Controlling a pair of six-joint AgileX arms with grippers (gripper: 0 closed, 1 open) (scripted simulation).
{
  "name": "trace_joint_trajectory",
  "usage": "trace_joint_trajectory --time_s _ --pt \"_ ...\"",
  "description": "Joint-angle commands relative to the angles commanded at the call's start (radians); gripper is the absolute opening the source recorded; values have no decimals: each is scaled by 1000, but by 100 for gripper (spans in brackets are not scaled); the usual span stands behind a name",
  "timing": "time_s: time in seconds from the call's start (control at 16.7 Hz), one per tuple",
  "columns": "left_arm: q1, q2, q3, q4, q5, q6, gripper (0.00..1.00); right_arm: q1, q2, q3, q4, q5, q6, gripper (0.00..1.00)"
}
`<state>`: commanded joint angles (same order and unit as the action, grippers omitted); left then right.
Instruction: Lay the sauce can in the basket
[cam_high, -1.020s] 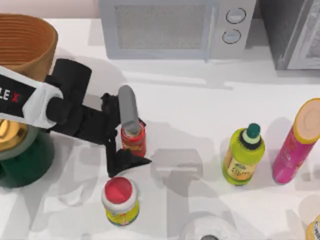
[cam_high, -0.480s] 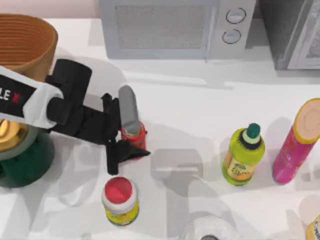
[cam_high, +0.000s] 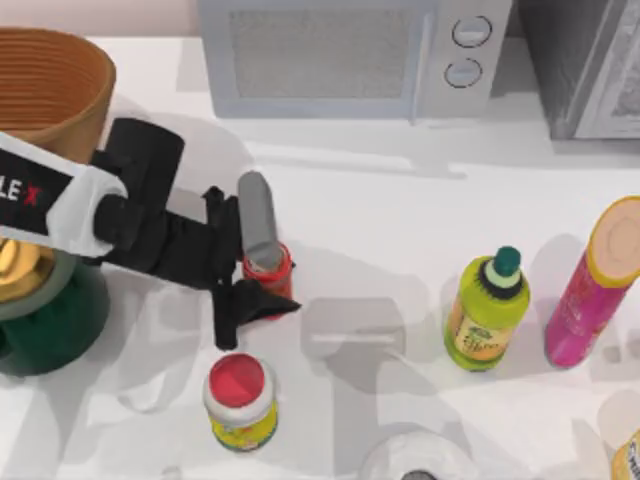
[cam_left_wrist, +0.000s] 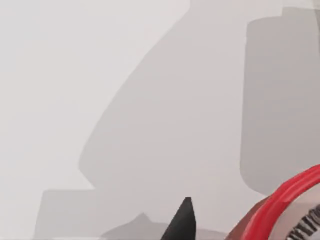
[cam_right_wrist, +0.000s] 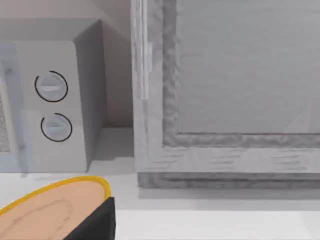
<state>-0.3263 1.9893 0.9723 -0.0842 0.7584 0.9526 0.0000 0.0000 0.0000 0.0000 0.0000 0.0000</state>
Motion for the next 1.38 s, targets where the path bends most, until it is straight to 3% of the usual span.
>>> trace_joint_trajectory --time_s 0.24,0.42,0.78,1.02,1.38 --pt "9 -7 10 0 -8 -4 0 0 0 0 0 0 0 100" --pt "57 -54 99 -11 -68 -50 0 0 0 0 0 0 0 100" --pt "227 -223 453 -88 -329 -207 0 0 0 0 0 0 0 100" --pt "343 -299 601 -210 -506 -371 0 0 0 0 0 0 0 100" --pt "440 -310 629 -440 -628 -683 0 0 0 0 0 0 0 100"
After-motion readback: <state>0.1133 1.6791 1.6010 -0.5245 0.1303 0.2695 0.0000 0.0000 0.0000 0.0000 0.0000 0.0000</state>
